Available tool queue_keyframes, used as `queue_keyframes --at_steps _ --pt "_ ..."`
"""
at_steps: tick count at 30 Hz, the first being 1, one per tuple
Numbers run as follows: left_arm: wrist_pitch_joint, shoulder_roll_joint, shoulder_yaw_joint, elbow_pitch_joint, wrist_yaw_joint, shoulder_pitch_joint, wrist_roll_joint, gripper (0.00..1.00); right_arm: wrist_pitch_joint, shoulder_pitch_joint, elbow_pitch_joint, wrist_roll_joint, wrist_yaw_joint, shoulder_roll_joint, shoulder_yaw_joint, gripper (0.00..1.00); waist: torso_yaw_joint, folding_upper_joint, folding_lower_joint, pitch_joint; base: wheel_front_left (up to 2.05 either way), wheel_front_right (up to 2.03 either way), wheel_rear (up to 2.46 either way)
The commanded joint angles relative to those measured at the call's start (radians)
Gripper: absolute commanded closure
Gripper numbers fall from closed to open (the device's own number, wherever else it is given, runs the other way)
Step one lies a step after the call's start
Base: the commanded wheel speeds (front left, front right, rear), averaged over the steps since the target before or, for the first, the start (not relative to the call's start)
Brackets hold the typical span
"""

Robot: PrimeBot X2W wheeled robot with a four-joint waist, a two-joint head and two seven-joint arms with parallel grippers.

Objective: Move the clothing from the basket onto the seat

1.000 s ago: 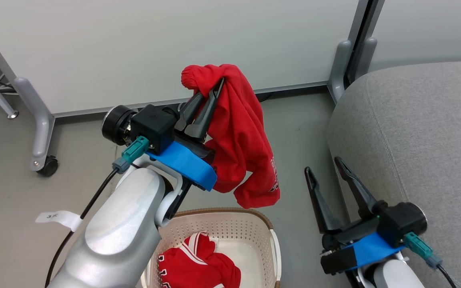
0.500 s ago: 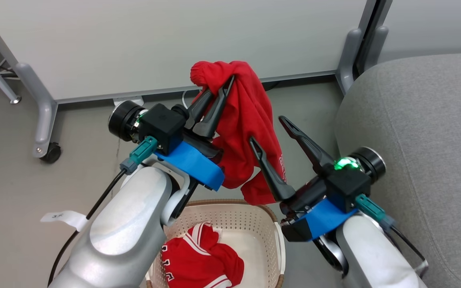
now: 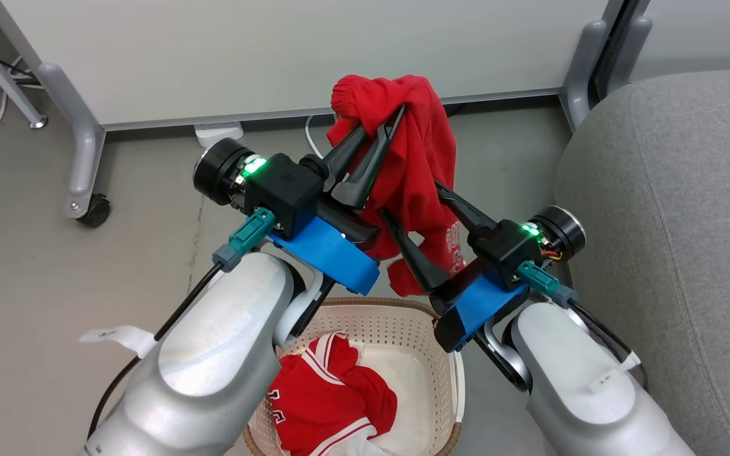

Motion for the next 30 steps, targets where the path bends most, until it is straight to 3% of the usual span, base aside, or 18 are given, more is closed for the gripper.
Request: queue_keyframes --at_steps 1,2,30 --pt "-0.007 -0.002 -0.003 -0.002 -0.002 -0.019 0.002 1.00 -0.004 -0.020 0.011 0.011 0.001 -0.001 0.004 0.86 0.001 -0.0001 -0.0002 0.001 0.00 0.00 0.00" --pt "-0.008 -0.002 -0.005 0.000 -0.002 -0.019 0.001 1.00 -0.004 -0.027 0.023 0.020 0.001 -0.001 0.014 1.00 0.002 -0.0001 -0.0002 0.001 0.00 0.00 0.00" --pt "-0.021 0.006 -0.022 0.036 0.007 -0.025 -0.013 1.00 -0.004 -0.020 0.024 0.081 0.001 -0.001 0.047 1.00 -0.009 -0.0001 -0.0002 -0.008 0.00 0.00 0.00"
